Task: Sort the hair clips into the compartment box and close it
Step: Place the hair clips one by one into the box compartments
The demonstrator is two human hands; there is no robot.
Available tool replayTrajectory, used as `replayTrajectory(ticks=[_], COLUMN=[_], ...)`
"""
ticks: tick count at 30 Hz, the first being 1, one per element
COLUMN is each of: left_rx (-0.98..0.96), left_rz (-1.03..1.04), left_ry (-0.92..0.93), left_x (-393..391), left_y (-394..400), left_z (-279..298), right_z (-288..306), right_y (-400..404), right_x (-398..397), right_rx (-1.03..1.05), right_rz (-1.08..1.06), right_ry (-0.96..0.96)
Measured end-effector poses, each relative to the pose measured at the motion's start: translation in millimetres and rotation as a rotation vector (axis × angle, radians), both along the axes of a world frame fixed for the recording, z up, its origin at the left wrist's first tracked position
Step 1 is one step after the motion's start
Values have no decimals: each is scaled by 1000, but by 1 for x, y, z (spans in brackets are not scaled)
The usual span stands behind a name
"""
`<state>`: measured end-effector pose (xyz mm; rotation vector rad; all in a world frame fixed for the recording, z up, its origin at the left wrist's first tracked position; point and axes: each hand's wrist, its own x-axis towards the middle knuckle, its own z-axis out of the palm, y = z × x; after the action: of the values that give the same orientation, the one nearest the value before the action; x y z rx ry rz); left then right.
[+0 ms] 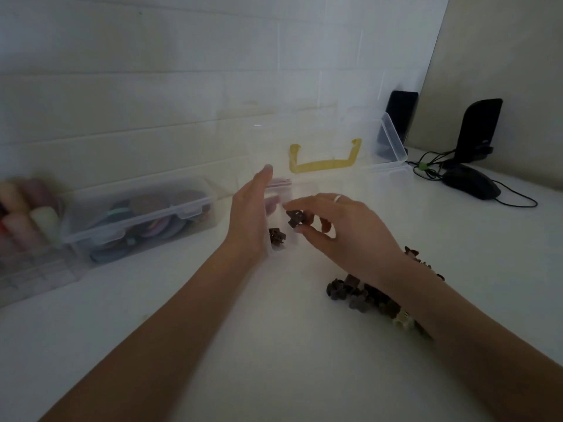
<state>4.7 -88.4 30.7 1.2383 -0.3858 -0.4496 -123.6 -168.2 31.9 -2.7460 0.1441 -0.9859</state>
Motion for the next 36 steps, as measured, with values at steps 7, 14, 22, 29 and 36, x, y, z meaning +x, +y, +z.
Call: replayTrajectory(ticks=[7,14,22,29,36], left_rx=[-7,-14,28,12,18], left_rz=[14,13,-11,-19,-27], left_ry=[15,-18,-15,45,-2], left_x=[6,7,11,10,11], left_y=[-4,-6,-5,-4,-3], left_z=[-5,-5,-6,-4,-6], right_z=[-6,-1,32,37,30], right_y=[2,8,-17,-24,-15], right_x=[9,9,-21,-33,-30], right_rx=[-67,-154,231,252,261], right_rz=[120,27,187,139,166], right_ry=[-73,-23,135,747,861])
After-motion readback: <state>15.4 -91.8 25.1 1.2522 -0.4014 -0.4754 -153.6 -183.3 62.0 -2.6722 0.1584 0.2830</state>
